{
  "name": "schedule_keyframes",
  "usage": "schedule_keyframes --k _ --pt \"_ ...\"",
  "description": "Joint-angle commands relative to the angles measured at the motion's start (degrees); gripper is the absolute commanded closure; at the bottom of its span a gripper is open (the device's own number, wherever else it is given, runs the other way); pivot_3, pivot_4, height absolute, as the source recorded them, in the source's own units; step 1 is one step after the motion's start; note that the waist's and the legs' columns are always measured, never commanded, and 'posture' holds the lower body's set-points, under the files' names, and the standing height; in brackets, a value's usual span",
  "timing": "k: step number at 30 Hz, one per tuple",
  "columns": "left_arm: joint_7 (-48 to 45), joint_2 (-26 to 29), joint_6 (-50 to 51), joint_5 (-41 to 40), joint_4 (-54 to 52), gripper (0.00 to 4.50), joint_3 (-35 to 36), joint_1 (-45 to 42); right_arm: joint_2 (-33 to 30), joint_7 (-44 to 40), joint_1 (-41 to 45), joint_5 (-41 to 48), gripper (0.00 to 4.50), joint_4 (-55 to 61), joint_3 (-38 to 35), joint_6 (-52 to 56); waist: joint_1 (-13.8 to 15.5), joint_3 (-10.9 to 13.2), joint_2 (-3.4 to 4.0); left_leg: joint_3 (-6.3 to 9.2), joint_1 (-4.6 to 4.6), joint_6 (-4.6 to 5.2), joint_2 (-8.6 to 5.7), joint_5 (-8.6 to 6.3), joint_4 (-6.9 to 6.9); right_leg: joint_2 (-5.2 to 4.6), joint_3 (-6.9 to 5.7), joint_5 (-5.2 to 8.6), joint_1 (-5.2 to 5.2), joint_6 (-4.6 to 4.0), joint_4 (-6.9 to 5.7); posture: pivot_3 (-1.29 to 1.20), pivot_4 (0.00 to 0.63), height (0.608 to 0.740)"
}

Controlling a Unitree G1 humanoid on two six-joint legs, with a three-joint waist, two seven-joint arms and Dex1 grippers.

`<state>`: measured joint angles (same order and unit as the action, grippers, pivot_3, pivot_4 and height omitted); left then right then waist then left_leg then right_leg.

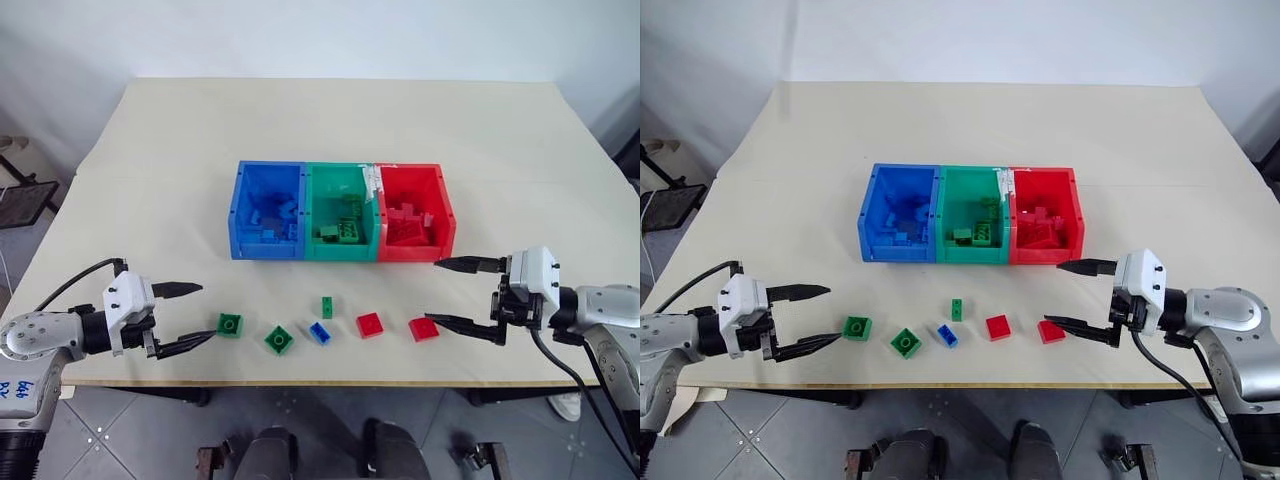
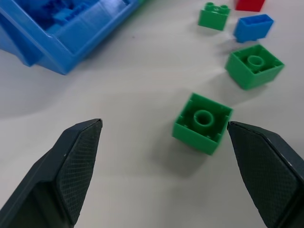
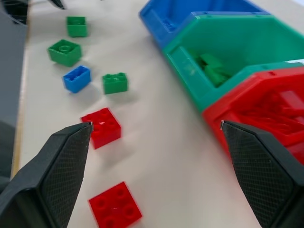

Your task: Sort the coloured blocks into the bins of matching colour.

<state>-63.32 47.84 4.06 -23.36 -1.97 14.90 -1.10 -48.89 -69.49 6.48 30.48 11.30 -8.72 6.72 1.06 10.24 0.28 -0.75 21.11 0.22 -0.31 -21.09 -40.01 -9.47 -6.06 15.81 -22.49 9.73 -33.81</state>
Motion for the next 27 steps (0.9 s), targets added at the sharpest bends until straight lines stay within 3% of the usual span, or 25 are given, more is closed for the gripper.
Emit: schedule_keyframes --k 1,9,14,18,27 --pt "1.5 -2.0 0.8 0.0 -4.6 0.02 -3.1 -2.2 -0.4 -0.4 -2.3 0.4 0.0 2.0 -2.2 -0.6 0.4 0.0 0.0 -0.01 0.0 0.0 0.0 0.0 -0.01 0.0 0.0 0.0 0.01 0.0 0.0 0.0 0.15 0.74" --pt "2.3 -7.1 5.4 0.5 -14.1 0.02 -14.3 -6.4 -6.2 -5.0 -12.8 -4.4 0.0 -6.5 -12.3 -7.4 0.4 0.0 0.02 -0.04 -0.02 0.03 -0.02 -0.01 -0.06 0.0 0.0 0.0 0.05 0.0 0.0 0.0 0.15 0.74" --pt "1.8 -9.9 3.2 3.4 -17.1 0.02 -20.6 -8.4 -8.4 -6.8 -13.6 -9.4 0.0 -12.4 -11.2 -13.3 0.2 0.0 0.03 -0.12 -0.06 0.03 -0.01 -0.01 -0.04 0.0 0.02 0.0 0.06 0.0 0.02 0.0 0.15 0.74" --pt "0.8 -10.7 3.7 1.0 -17.4 0.02 -20.2 -10.0 -9.5 -7.3 -9.8 -9.9 0.0 -10.3 -6.8 -8.7 0.2 0.0 0.04 -0.15 -0.06 0.03 0.01 -0.01 -0.09 0.0 0.03 0.0 0.05 -0.01 0.02 0.0 0.15 0.74" --pt "-1.6 -5.9 0.1 0.9 -14.7 0.02 -14.0 -5.3 -7.2 -4.7 3.2 -18.3 0.0 -4.7 9.8 -2.9 0.7 0.0 0.06 -0.03 0.03 0.02 -0.02 -0.01 -0.11 0.0 0.01 0.01 0.05 -0.03 0.08 0.0 0.15 0.74"
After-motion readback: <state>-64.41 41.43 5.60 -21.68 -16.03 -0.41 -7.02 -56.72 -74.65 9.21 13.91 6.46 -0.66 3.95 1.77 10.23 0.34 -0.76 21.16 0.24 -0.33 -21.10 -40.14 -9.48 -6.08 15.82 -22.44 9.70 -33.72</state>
